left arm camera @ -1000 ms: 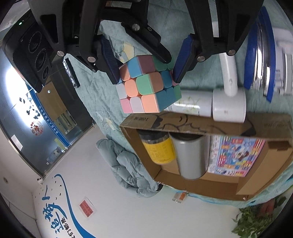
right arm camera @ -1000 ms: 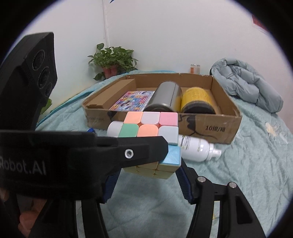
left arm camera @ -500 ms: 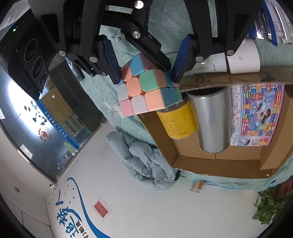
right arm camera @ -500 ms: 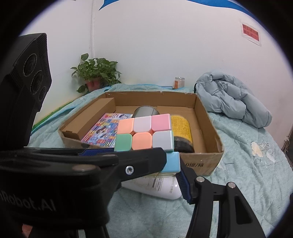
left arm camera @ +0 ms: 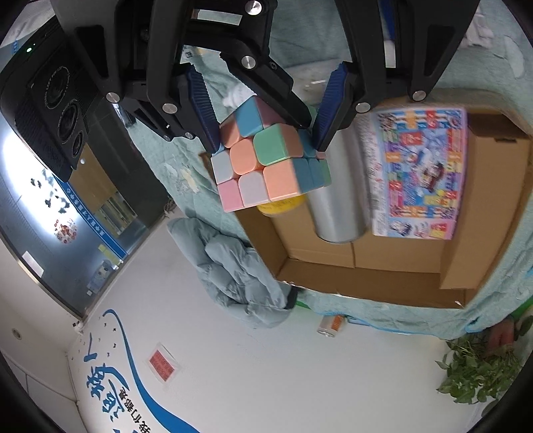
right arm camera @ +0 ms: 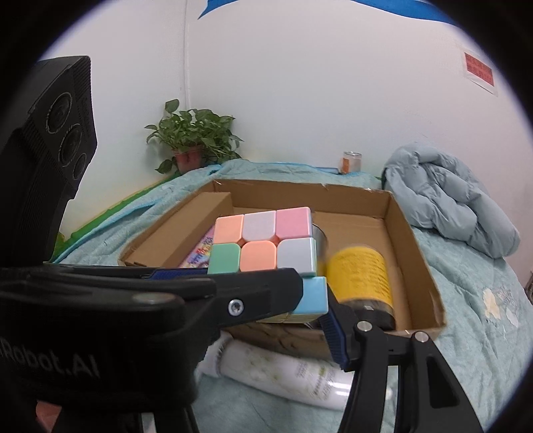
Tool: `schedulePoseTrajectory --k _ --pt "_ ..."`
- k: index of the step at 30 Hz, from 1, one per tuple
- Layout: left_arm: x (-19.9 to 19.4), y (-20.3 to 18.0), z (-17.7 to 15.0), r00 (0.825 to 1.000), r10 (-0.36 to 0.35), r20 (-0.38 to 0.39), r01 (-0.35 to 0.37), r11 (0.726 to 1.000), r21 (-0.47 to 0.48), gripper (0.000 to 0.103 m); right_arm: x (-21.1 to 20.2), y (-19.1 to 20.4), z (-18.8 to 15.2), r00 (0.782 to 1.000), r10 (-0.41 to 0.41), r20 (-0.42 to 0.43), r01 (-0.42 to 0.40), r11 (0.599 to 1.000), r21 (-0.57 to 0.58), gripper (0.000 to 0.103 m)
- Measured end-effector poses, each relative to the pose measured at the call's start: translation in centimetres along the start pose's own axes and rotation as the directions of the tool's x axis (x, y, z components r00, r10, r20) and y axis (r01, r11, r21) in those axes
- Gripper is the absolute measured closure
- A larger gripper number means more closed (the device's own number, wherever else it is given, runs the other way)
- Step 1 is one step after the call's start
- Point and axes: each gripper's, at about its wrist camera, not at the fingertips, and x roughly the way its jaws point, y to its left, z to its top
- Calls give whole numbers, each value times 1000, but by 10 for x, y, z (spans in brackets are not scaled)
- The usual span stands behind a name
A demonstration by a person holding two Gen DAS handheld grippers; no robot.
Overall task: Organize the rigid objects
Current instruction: 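Carry the cube into the tray and lower it onto the game box, then open both tools and withdraw them from the tray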
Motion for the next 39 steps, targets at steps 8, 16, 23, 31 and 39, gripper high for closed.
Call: schedulePoseTrajectory --k 8,16,23,31,39 --pt "-16 70 27 998 67 -15 -67 996 -61 48 44 33 21 996 85 -41 -86 996 -3 47" --pt "-10 128 33 991 104 -86 -111 990 -85 49 87 58 23 985 136 -111 -129 989 65 47" --pt "1 162 22 984 136 -113 -149 982 -114 51 117 69 9 950 192 -246 -171 980 107 44" --pt "-10 169 13 992 84 -96 -96 986 -135 61 92 54 1 926 332 -178 -317 942 105 42" --pt "-33 173 4 989 134 -61 -142 979 -148 76 102 64 0 908 354 -226 -345 935 80 51"
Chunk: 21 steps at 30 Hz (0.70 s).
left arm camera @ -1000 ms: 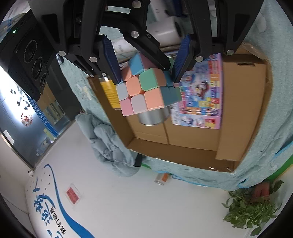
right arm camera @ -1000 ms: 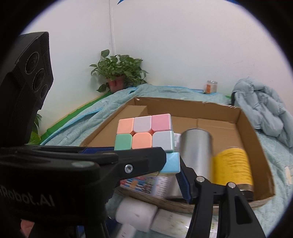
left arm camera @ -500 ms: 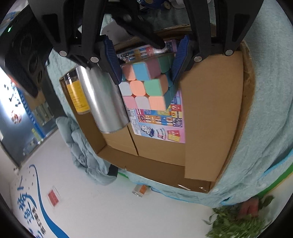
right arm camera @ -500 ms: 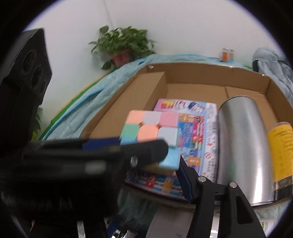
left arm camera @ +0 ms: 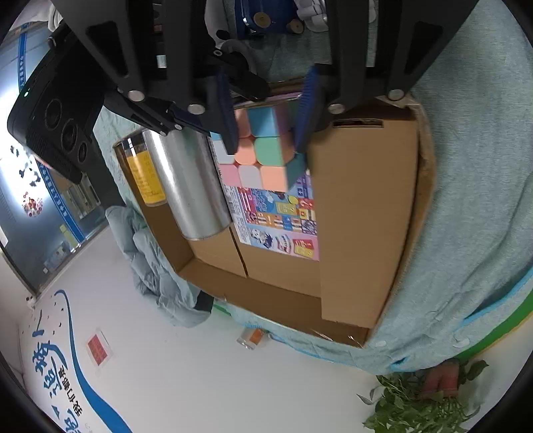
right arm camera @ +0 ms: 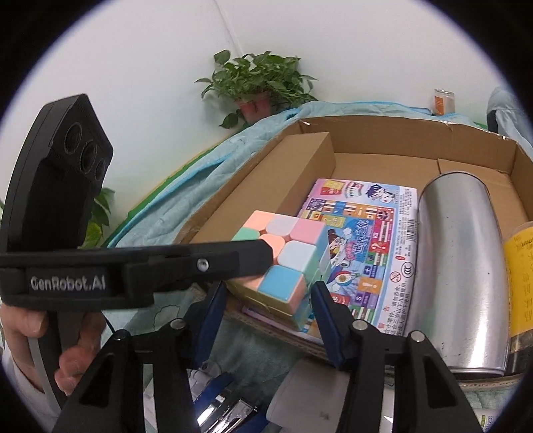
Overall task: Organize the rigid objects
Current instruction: 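Open both tools and withdraw them from the tray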
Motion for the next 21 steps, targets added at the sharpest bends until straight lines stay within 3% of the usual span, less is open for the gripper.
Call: schedulePoseTrajectory --k 5,9,11,15,16,17,19,20,21 --pt "1 6 1 1000 8 23 -7 1000 -27 77 -15 1 -2 998 -58 35 59 998 -27 51" --pt "1 -3 -2 999 35 29 -35 999 5 78 -29 -7 -6 997 -37 70 38 999 -8 52" --pt "1 -3 -2 999 31 19 -31 999 -15 78 -22 -12 -8 999 -23 23 24 1000 -7 70" --pt "0 -7 -4 999 38 6 -38 999 -19 77 -25 -17 -8 1000 -21 20 20 1000 20 69" --pt "-1 -9 -4 999 48 3 -48 999 -13 77 -29 -17 -10 998 -53 27 53 998 18 62" --pt "-2 -11 -4 998 61 6 -61 998 -4 76 -33 -16 -12 995 -97 27 97 995 13 46" --pt "-10 -21 -7 994 105 43 -107 993 40 76 -42 -16 -18 989 -139 40 139 990 10 23" --pt "-14 -26 -9 991 117 63 -121 991 57 66 -47 -16 -21 989 -138 46 138 990 5 21" --pt "-24 -36 -14 984 139 114 -149 985 83 43 -53 -16 -25 986 -158 49 159 987 -7 21"
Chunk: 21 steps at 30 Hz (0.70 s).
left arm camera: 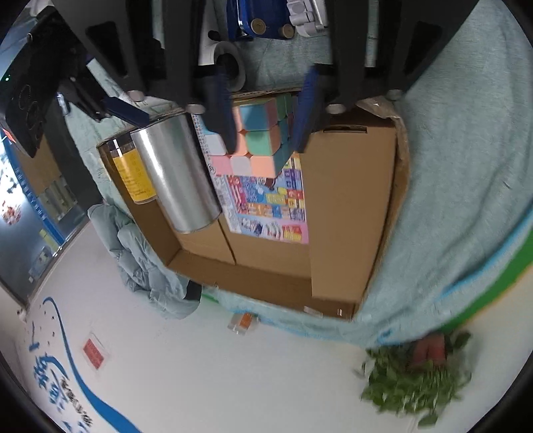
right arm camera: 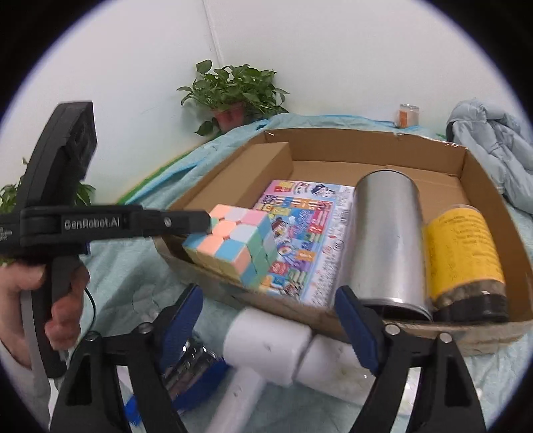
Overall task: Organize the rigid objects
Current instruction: 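Open both tools and withdraw them from the tray, then grasp the white spray bottle with both tools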
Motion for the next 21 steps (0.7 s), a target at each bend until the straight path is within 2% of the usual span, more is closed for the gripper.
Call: schedulePoseTrajectory --k 1,2,3,4,5,8,11,15,19,21 --pt "-12 -6 -4 998 26 56 -27 1000 12 30 -7 -1 -4 999 -32 10 32 999 -21 21" --pt "-23 -12 -8 992 48 119 -50 999 17 6 -11 -3 -8 998 -52 18 53 998 -36 21" --pt "-35 -19 -15 980 61 188 -67 997 25 0 -18 -6 -13 997 -66 26 68 997 -49 21" --pt "-47 -28 -24 965 65 253 -80 996 48 0 -24 -12 -19 998 -63 32 64 996 -55 21" --pt "-55 -40 -32 958 67 279 -95 992 86 0 -31 -18 -24 998 -45 36 47 997 -55 21" --pt "-55 -62 -53 965 105 239 -137 983 120 0 -51 -46 -44 999 14 34 -12 997 -73 21" --pt "-44 -78 -73 982 77 171 -93 992 87 0 -54 -82 -54 1000 -6 -6 6 995 -98 21" --pt "-29 -95 -97 995 33 95 -36 999 30 0 -30 -115 -55 997 -20 -78 12 995 -101 21" --pt "-15 -106 -111 998 53 29 -54 998 29 0 -14 -128 -55 989 -7 -150 -4 997 -77 19" --pt "-9 -108 -114 998 62 0 -62 998 28 0 -18 -118 -61 982 -11 -187 -7 995 -99 20"
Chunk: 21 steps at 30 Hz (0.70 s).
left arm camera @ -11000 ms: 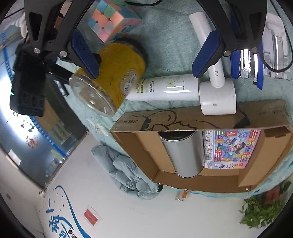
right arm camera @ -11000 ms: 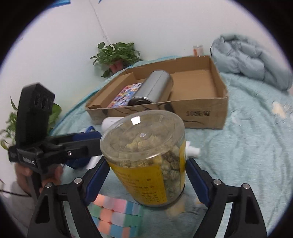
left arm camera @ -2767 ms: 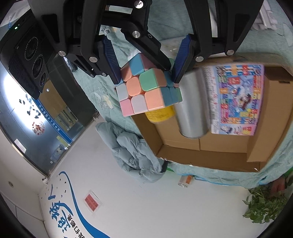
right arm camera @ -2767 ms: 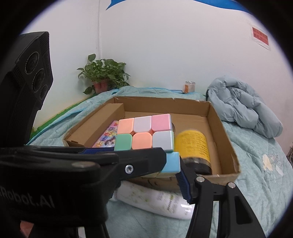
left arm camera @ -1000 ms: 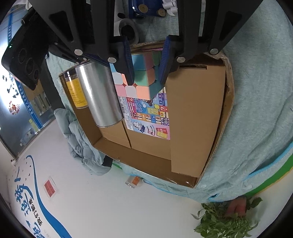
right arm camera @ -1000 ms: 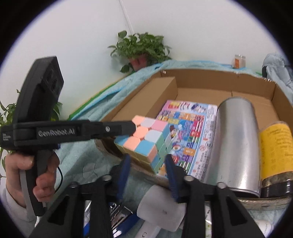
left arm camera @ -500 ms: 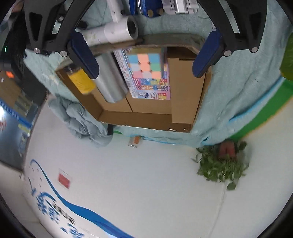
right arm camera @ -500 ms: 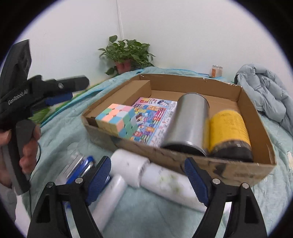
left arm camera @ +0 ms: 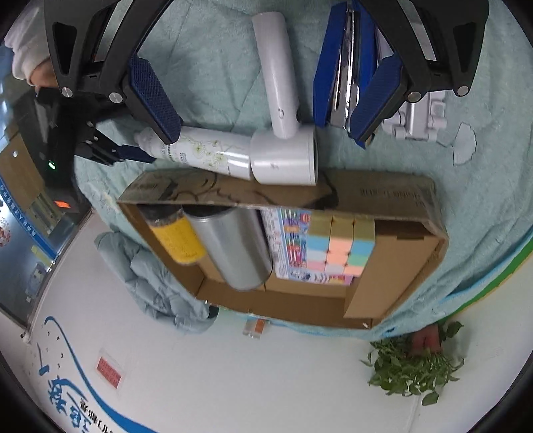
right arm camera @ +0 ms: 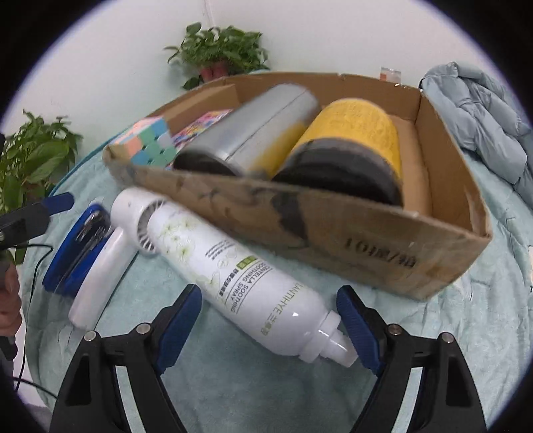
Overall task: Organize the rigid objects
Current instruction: 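Grasp the white spray bottle with both tools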
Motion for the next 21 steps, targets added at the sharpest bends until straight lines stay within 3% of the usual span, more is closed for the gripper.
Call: schedulePoseTrajectory --k 2,5,7,10,12,14,16,19,21 --pt "5 2 -4 1000 -22 -20 22 1000 -21 0 -10 17 -10 1000 -3 -19 2 999 -52 20" --pt "18 3 -5 990 -117 -83 110 991 -79 1 -35 41 -29 993 114 -19 -115 991 -75 20" --pt "28 -1 -4 974 -185 -131 172 979 -108 1 -46 48 -35 979 201 -1 -201 978 -53 20" --pt "39 -12 -3 954 -243 -179 223 967 -123 2 -43 46 -31 985 169 29 -168 985 -27 21" --pt "44 -19 -2 946 -261 -191 239 962 -128 2 -32 44 -23 991 129 22 -128 991 -33 32" --pt "47 -26 -2 941 -267 -207 247 962 -118 2 -21 46 -16 988 155 -3 -155 988 -20 48" --pt "48 -33 -2 937 -272 -218 256 961 -100 3 -16 58 -17 992 129 -16 -129 991 -39 52" --pt "54 -39 -3 926 -291 -240 279 957 -82 5 -16 67 -22 970 241 -35 -241 970 17 55" --pt "60 -40 -6 920 -295 -258 282 956 -86 11 -17 77 -32 965 258 -39 -256 965 47 54"
